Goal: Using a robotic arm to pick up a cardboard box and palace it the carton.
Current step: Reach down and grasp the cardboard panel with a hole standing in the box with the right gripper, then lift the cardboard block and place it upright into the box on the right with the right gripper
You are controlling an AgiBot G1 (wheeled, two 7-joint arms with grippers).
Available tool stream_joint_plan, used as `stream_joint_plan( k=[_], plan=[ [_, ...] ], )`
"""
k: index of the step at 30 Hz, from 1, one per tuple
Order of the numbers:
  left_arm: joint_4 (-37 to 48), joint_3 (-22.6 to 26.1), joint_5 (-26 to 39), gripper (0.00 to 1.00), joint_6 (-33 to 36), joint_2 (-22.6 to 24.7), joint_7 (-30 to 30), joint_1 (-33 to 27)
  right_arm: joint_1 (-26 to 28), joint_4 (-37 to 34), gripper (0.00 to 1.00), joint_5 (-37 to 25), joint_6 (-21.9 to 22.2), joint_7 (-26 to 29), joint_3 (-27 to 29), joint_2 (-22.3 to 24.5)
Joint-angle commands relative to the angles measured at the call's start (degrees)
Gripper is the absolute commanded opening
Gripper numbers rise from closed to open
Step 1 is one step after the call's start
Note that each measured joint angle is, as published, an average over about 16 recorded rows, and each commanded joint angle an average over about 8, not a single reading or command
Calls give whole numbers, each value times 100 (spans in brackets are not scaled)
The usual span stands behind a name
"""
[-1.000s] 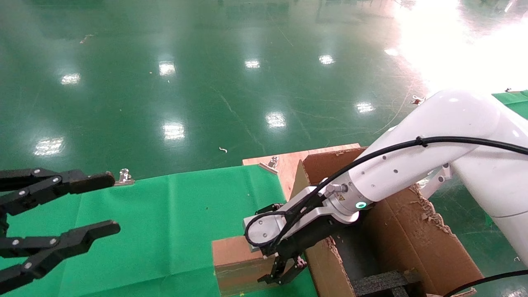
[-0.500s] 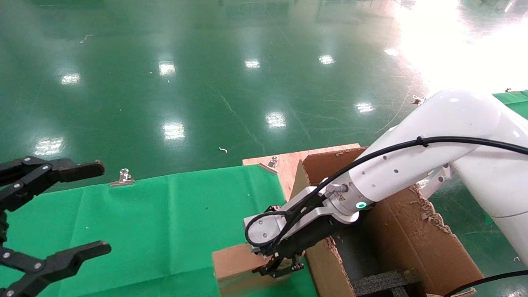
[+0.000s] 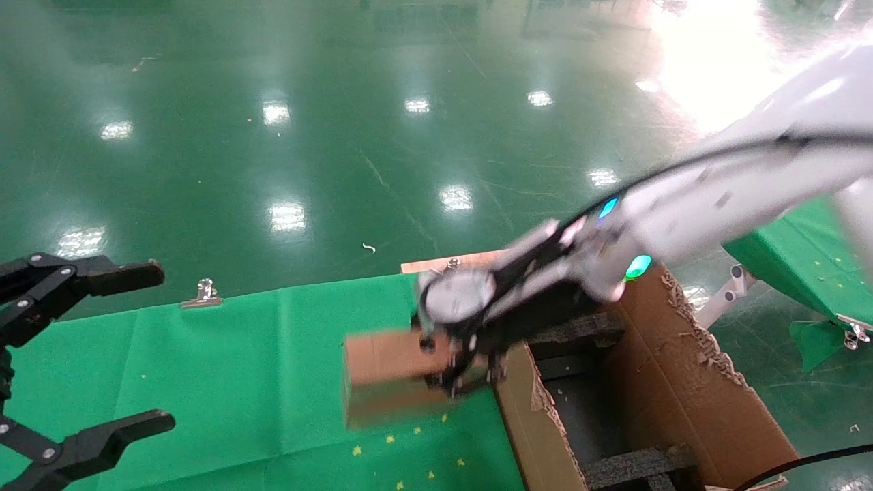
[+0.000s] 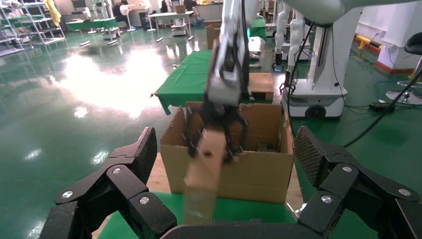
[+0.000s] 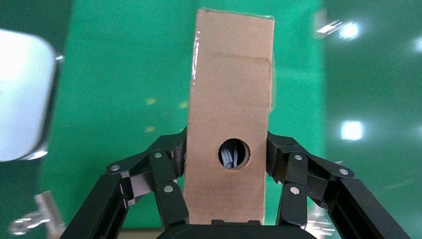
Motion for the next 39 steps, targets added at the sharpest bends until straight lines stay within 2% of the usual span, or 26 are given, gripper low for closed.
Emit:
stream_joint_plan(
  k=[1,10,19,30,39],
  plan=[
    [0,0,0,100,0,0,0,0,262,-117,0,183,-59,-68,54,68],
    [0,1,0,100,0,0,0,0,1806,-700,0,899,-109,-760,-727,332],
    [0,1,-1,100,0,0,1,0,2582,-1140,0,1446,-106,-1136,-1848,611],
    [0,2,-1,100,-1,-1,1,-1,3661,-1430,0,1324,-115,-1216,-3206,1568],
    [0,3,-2,100,-1,-1,1,-1,4381,-1520,0,1011,-92,-883,-4298,2155]
  ],
)
